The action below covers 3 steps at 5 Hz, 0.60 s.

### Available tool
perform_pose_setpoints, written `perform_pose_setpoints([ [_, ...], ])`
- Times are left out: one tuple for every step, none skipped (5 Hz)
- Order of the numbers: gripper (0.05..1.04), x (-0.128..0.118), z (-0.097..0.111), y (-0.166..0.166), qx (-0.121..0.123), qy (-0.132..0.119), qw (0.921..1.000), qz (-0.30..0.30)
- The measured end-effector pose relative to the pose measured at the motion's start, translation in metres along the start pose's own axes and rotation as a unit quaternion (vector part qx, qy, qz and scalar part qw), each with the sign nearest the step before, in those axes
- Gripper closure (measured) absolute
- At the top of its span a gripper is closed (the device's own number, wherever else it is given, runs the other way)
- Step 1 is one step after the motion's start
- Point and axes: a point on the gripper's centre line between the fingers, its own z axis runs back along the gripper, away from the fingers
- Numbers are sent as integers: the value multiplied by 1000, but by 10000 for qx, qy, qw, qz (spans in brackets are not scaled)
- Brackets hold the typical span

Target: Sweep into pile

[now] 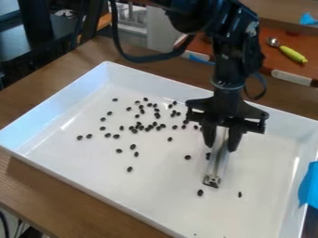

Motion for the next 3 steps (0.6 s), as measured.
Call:
perform_pose_setpoints([
  [734,3,-1,2,60,-79,9999,37],
  [734,6,-2,7,99,-150,9998,55],
  [734,8,-3,20,44,-127,9999,-37],
])
